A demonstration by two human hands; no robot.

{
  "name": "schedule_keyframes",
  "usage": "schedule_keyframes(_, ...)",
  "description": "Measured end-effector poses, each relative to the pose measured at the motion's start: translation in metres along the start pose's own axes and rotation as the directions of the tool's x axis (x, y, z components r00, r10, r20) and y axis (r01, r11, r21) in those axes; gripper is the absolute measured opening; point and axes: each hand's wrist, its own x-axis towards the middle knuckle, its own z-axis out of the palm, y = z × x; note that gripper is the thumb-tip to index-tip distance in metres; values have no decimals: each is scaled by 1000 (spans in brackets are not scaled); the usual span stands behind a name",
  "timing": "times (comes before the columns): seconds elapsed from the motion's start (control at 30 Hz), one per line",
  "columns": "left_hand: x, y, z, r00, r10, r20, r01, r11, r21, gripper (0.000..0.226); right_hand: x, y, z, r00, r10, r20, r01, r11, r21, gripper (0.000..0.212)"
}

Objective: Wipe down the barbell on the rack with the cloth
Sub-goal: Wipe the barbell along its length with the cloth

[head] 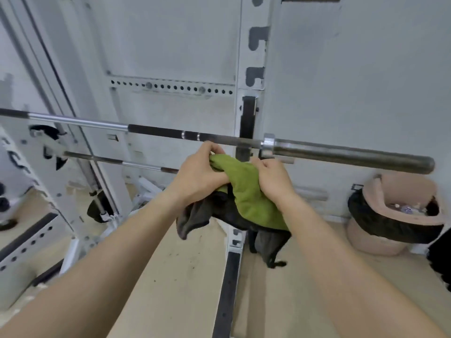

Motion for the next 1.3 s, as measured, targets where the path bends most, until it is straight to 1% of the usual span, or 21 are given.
schedule_keyframes(0.1,-50,-43,-81,991,-103,-87,103,995,2,42,-38,-35,92,993,14,117,-15,1000,11,55)
schedule_keyframes(0.2,-97,-81,-145,979,-131,-157,134,991,11,43,-79,-66,184,981,-47,189,43,999,26,40)
schedule_keyframes(0.27,-123,-107,-184,973,-136,-187,153,985,80,34,-109,-91,239,988,-53,146,41,996,85,24)
schedule_keyframes(0.33,-143,-136,-224,960,-150,-237,194,965,175,26,-138,-114,285,996,-60,72,44,978,206,15)
schedule_keyframes(0.37,-152,-150,-244,950,-166,-265,226,950,215,24,-151,-126,308,995,-66,78,43,964,264,11)
schedule_keyframes(0.43,-170,-178,-285,921,-202,-334,298,917,266,22,-171,-150,352,976,-74,203,4,947,322,7)
schedule_keyframes(0.47,-179,-191,-304,902,-228,-367,336,904,265,23,-177,-162,374,953,-94,286,-1,949,316,13)
schedule_keyframes(0.6,-203,-241,-379,825,-364,-432,450,886,113,37,-196,-204,455,828,-213,518,72,958,279,46)
schedule_keyframes(0.67,-209,-268,-419,756,-481,-444,511,858,-58,42,-201,-222,496,795,-253,552,116,955,272,51)
schedule_keyframes(0.73,-212,-296,-458,709,-577,-405,538,814,-219,36,-200,-239,540,802,-279,528,160,952,260,40)
schedule_keyframes(0.8,-213,-327,-498,706,-605,-368,554,796,-245,27,-193,-256,587,802,-292,521,155,944,290,25)
schedule_keyframes(0.87,-216,-361,-544,681,-649,-339,576,761,-300,22,-180,-277,633,810,-294,506,134,935,329,14)
schedule_keyframes(0.93,-217,-396,-593,640,-717,-278,625,695,-356,18,-159,-300,678,830,-284,479,93,919,384,13)
schedule_keyframes(1.0,-215,-434,-642,614,-758,-220,697,651,-301,16,-134,-330,723,845,-269,463,73,914,399,16)
schedule_keyframes(1.07,-210,-471,-682,617,-758,-210,741,650,-170,17,-113,-368,769,832,-276,481,74,915,397,16)
schedule_keyframes(1.1,-207,-487,-700,643,-734,-220,732,673,-104,26,-105,-389,793,820,-290,493,84,914,398,14)
schedule_keyframes(1.13,-203,-502,-717,685,-685,-246,689,720,-85,32,-99,-412,817,809,-306,502,101,914,393,13)
schedule_keyframes(1.17,-200,-513,-732,728,-623,-288,621,776,-107,33,-94,-434,840,797,-319,513,125,918,376,12)
schedule_keyframes(1.2,-197,-521,-747,761,-554,-339,544,829,-134,28,-91,-455,864,783,-327,529,156,926,343,13)
schedule_keyframes(1.23,-194,-528,-761,778,-492,-390,471,868,-156,23,-87,-473,886,770,-332,546,188,934,304,15)
schedule_keyframes(1.3,-186,-550,-791,793,-424,-438,375,906,-199,25,-81,-505,930,753,-336,566,227,939,257,14)
